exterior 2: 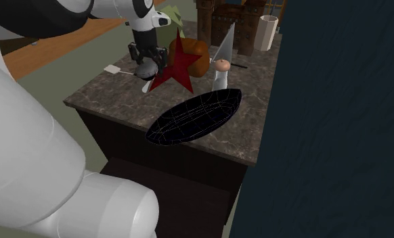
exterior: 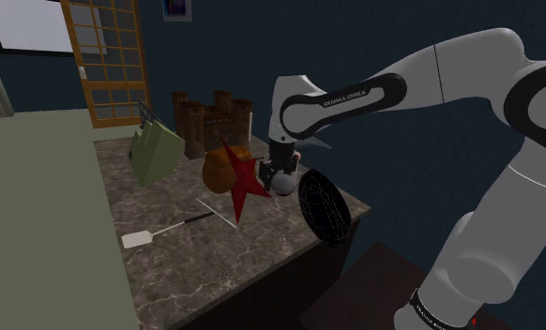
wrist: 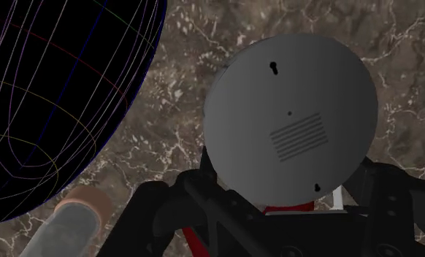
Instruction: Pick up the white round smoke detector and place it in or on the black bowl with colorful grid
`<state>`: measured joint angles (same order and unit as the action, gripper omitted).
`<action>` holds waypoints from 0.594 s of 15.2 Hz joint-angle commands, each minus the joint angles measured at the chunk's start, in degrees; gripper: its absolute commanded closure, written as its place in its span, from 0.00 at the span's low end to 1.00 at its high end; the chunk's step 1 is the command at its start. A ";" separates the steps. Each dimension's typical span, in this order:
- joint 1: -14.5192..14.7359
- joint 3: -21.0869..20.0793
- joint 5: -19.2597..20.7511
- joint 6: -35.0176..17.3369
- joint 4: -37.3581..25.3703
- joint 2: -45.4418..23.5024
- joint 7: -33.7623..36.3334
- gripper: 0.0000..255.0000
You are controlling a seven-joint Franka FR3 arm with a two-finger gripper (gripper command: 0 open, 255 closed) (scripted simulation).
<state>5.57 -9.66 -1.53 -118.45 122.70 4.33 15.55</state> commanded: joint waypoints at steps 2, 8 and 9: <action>-1.25 1.54 -0.22 0.32 1.94 2.22 -2.91 1.00; -4.89 6.42 0.15 -0.20 6.79 6.42 -11.27 1.00; -5.51 7.28 0.31 -0.25 7.37 6.93 -12.66 1.00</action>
<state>0.54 -3.05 -1.30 -118.89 129.44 10.45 4.09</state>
